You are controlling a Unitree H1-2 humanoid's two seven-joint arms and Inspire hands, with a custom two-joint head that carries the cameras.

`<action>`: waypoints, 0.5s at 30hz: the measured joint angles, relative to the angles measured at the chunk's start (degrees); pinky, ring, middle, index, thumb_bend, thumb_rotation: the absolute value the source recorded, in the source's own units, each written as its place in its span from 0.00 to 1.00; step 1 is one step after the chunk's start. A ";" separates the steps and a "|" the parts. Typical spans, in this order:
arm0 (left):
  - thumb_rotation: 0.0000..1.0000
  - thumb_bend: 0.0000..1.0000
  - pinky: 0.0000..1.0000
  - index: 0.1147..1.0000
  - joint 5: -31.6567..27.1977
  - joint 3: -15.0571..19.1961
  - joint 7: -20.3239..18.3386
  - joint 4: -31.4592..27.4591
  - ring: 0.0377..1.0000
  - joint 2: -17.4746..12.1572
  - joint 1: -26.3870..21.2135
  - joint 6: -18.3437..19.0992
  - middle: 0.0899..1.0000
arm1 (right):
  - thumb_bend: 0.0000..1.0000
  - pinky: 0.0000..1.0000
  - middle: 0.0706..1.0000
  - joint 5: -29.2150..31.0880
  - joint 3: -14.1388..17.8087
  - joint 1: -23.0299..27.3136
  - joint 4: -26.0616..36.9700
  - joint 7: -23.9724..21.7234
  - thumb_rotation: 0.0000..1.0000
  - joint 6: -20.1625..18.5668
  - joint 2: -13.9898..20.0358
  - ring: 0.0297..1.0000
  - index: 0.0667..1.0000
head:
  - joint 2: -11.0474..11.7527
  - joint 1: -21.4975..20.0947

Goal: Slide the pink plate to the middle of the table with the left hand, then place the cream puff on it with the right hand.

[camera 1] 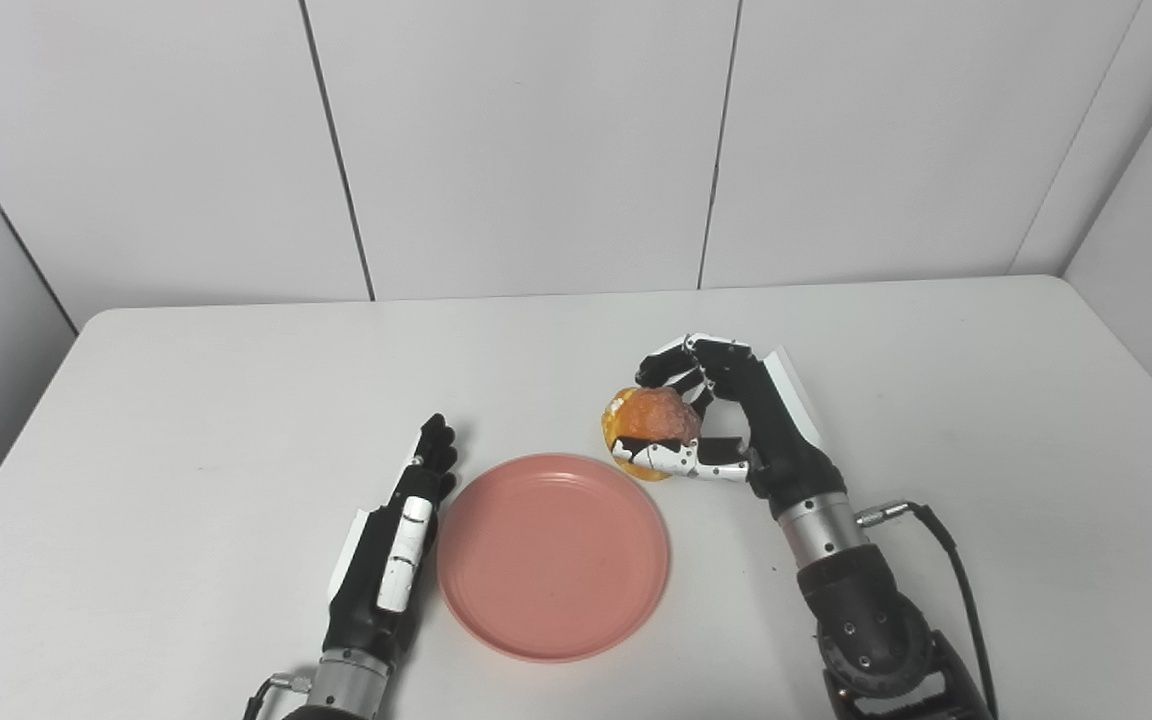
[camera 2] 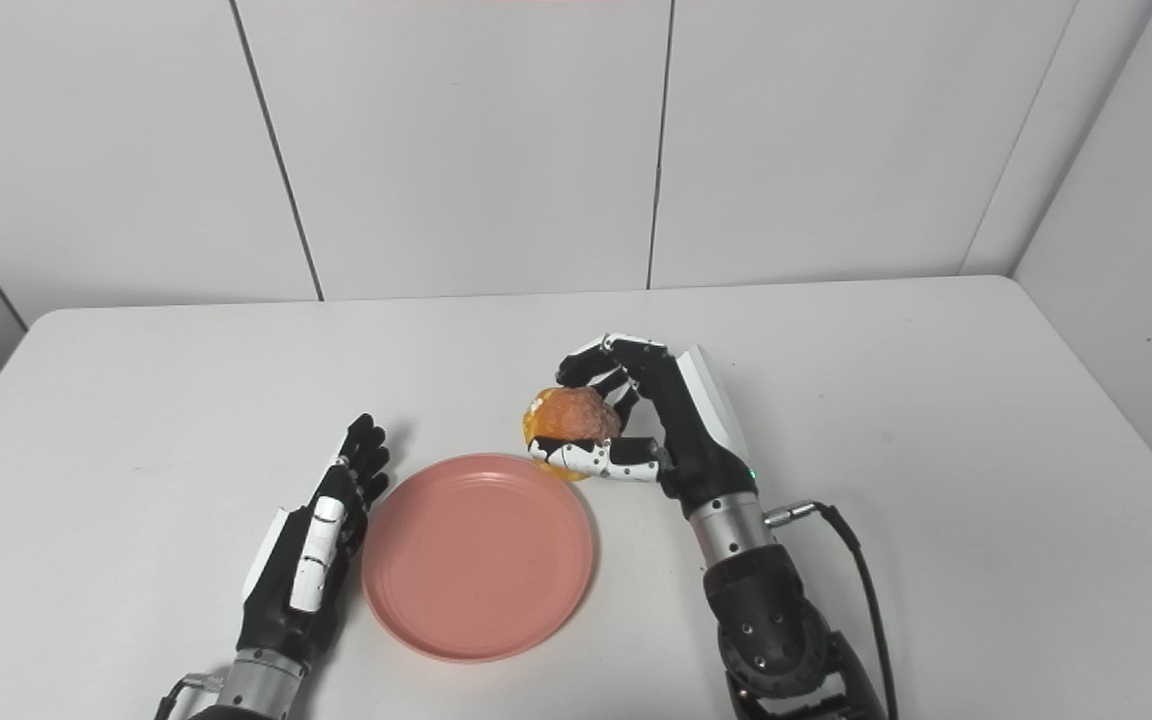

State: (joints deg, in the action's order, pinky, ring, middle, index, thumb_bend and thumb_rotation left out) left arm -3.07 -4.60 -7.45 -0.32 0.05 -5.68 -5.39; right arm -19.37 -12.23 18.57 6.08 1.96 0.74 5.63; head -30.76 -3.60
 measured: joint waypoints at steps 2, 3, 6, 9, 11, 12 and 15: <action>1.00 0.57 1.00 1.00 0.00 0.00 0.01 0.01 1.00 0.05 0.01 0.01 1.00 | 0.51 0.39 0.50 -0.38 -1.09 -0.31 -1.68 0.03 0.00 2.23 -0.48 0.41 0.44 | -0.09 -0.18; 1.00 0.58 1.00 1.00 0.00 -0.01 0.02 0.01 1.00 0.10 0.01 0.01 1.00 | 0.51 0.35 0.49 -0.60 -1.53 -0.40 -2.51 0.08 0.00 2.90 -0.70 0.42 0.43 | -0.09 -0.18; 1.00 0.57 1.00 1.00 0.00 -0.06 0.09 -0.02 1.00 0.25 0.04 0.01 1.00 | 0.51 0.29 0.49 -1.96 -2.38 -0.78 -3.83 0.17 0.00 4.76 -1.27 0.43 0.42 | -0.26 -0.70; 1.00 0.57 1.00 1.00 0.00 -0.07 0.22 -0.21 1.00 0.31 0.23 0.03 1.00 | 0.51 0.37 0.51 -2.84 -3.11 -1.04 -5.27 0.61 0.00 6.98 -1.76 0.41 0.43 | -0.26 -0.70; 1.00 0.57 1.00 1.00 0.00 -0.15 0.24 -0.21 1.00 0.39 0.24 0.06 1.00 | 0.51 0.41 0.51 -3.17 -3.43 -1.56 -6.44 0.77 0.00 8.71 -1.97 0.43 0.43 | -0.53 -0.44; 1.00 0.57 1.00 1.00 0.00 -0.14 0.24 -0.20 1.00 0.38 0.27 0.06 1.00 | 0.51 0.40 0.51 -3.22 -3.74 -1.68 -7.38 0.99 0.00 9.84 -2.08 0.42 0.43 | -0.53 -0.44; 1.00 0.57 1.00 1.00 0.00 -0.13 0.27 -0.16 1.00 0.47 0.27 0.05 1.00 | 0.51 0.35 0.50 -3.15 -3.94 -1.69 -10.56 1.17 0.00 12.78 -2.33 0.41 0.43 | -0.62 -0.18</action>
State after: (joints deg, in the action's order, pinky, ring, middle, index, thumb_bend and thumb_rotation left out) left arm -3.08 -4.73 -7.19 -0.48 0.52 -5.41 -5.35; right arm -22.52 -16.17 16.88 -4.48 3.14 13.53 3.30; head -31.38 -3.78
